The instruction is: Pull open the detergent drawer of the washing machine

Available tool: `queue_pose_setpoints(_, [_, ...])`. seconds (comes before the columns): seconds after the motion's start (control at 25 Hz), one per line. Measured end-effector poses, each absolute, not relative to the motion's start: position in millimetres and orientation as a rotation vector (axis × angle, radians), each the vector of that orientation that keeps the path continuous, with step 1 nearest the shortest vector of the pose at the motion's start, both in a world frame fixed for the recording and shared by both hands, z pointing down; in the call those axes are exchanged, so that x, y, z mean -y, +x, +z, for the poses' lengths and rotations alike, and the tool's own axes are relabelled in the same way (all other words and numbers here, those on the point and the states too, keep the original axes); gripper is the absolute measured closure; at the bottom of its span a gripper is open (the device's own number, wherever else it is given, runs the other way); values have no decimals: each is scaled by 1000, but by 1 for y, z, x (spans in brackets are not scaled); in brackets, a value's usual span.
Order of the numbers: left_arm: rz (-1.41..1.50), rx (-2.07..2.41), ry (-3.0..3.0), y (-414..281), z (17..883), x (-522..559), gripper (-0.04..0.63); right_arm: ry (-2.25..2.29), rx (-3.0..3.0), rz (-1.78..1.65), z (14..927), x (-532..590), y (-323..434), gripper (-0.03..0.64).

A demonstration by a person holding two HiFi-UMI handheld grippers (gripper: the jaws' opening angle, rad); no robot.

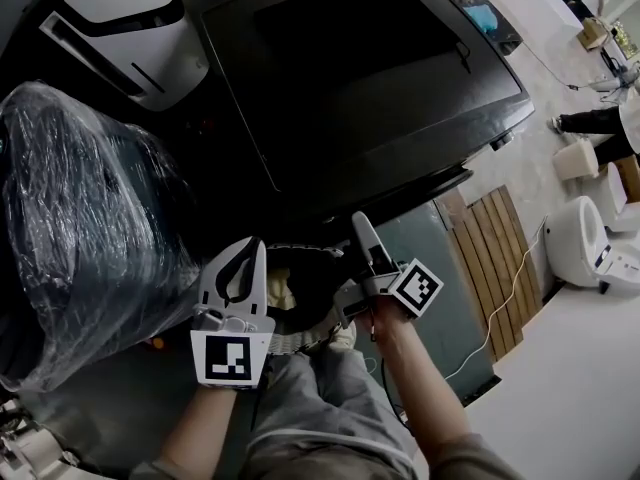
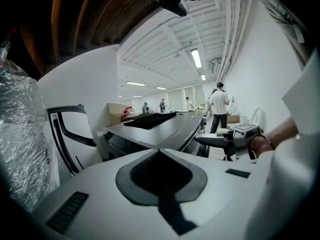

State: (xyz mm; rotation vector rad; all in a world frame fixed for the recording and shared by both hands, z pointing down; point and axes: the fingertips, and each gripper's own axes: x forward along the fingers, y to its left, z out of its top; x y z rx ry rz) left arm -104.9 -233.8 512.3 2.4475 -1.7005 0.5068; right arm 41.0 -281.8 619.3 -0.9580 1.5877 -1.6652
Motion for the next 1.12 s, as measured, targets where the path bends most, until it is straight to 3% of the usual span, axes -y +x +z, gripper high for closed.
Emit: queue_pose_setpoints(1.12, [525, 1604, 2458, -102, 531, 228, 580, -828, -1548, -1575, 602, 296, 33, 190])
